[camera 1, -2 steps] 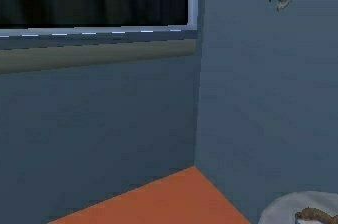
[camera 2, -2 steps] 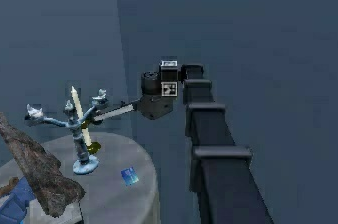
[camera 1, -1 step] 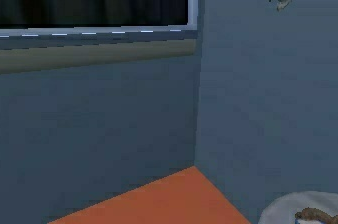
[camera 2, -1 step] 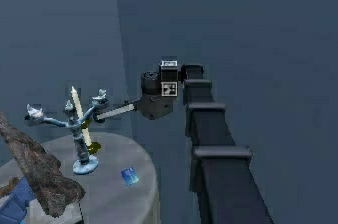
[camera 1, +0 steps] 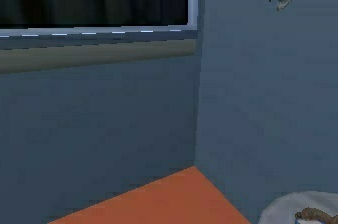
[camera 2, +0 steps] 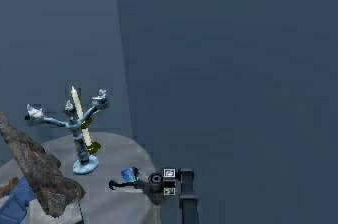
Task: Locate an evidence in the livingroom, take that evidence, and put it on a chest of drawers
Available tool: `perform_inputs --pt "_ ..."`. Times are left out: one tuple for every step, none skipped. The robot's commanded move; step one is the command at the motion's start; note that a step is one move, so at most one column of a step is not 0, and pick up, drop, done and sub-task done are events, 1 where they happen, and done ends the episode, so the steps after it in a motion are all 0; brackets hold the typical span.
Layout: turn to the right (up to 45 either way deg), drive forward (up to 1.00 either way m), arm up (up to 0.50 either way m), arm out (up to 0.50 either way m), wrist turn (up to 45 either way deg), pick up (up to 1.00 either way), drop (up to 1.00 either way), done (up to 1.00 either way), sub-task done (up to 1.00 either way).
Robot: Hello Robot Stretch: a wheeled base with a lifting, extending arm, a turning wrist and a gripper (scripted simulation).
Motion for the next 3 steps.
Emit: perform_inputs --pt "0.0 0.00 0.00 0.00 0.0 1.00 0.00 0.00 0.00" --pt "0.0 0.00 0.10 0.00 0.0 0.00 0.00 0.00 0.00" --pt "0.0 0.00 0.20 0.00 0.0 0.00 0.00 0.00 0.00"
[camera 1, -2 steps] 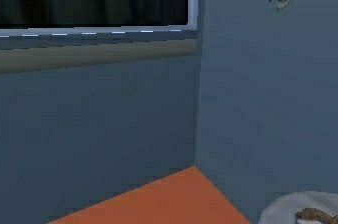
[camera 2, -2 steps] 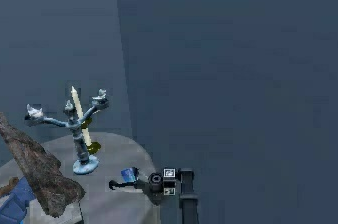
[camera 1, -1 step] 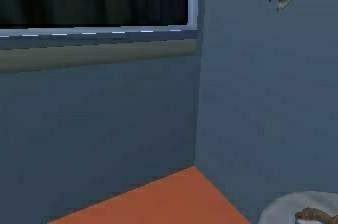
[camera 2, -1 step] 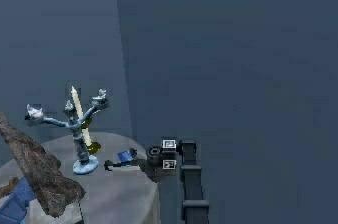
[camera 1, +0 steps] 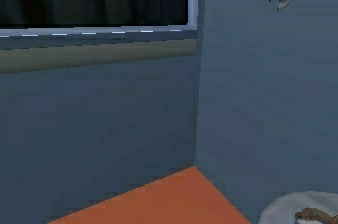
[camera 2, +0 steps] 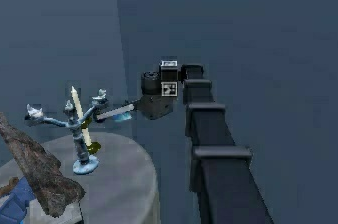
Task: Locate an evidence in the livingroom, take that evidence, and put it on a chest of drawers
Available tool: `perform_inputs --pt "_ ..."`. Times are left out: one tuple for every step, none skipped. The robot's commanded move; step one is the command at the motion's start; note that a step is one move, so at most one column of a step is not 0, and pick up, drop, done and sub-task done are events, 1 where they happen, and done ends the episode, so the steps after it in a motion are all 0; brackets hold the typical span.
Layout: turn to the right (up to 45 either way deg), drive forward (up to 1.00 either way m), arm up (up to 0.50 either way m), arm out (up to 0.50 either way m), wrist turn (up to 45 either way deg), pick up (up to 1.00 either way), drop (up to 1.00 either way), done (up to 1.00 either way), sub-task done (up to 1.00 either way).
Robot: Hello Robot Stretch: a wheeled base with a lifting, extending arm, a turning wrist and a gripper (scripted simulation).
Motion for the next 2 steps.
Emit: perform_inputs --pt "0.0 0.00 0.00 0.00 -45.0 0.00 0.00 0.00 0.00" --pt "0.0 0.00 0.00 0.00 -42.0 0.00 0.00 0.00 0.00"
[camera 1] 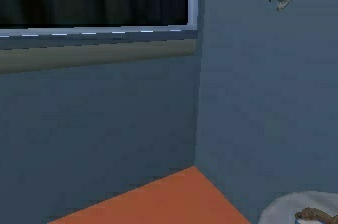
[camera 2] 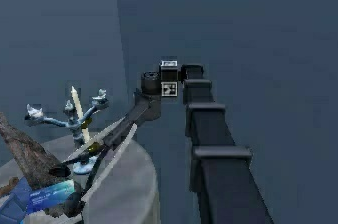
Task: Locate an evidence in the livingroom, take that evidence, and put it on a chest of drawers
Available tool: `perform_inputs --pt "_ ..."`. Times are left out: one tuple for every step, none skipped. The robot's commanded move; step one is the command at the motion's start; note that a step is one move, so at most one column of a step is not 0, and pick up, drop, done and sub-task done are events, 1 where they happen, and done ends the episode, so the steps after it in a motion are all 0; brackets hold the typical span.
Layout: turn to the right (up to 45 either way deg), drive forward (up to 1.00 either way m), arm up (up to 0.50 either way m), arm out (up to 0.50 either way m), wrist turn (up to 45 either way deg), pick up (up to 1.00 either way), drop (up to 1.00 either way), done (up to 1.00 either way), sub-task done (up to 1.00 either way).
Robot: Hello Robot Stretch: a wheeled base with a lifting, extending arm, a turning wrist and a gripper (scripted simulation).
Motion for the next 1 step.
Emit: perform_inputs --pt "0.0 0.00 0.00 -0.28 0.0 0.00 0.00 0.00 0.00"
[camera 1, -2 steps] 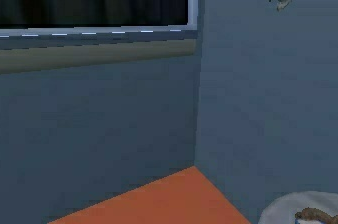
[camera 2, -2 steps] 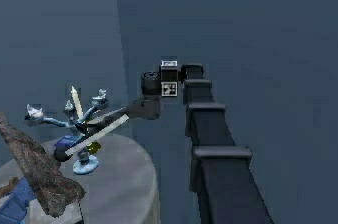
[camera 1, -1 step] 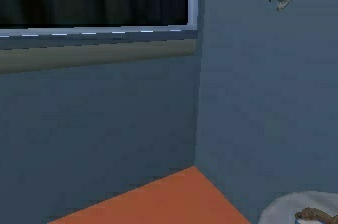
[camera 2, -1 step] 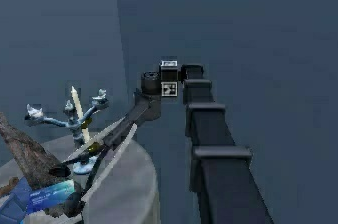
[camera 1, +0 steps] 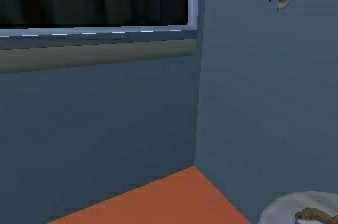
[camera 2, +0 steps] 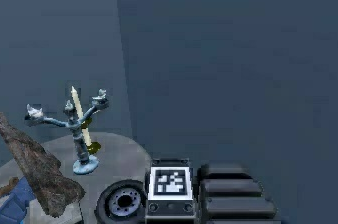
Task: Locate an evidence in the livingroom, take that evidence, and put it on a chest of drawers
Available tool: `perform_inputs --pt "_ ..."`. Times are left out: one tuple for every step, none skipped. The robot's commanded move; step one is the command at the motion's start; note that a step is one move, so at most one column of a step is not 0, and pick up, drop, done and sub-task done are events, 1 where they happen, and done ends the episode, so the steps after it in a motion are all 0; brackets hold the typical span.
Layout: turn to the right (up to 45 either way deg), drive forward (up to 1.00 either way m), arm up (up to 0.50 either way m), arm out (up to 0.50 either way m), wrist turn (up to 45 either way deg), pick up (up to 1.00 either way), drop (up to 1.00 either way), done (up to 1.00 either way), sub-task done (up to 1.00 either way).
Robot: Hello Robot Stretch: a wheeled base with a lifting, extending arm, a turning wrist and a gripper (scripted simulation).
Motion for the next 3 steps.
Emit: perform_inputs --pt "-45.0 0.00 0.00 0.00 0.0 0.00 0.00 0.00 0.00" --pt "-27.0 0.00 0.00 0.00 0.0 0.00 0.00 0.00 0.00" --pt "0.0 0.35 0.00 0.00 0.0 0.00 0.00 0.00 0.00"
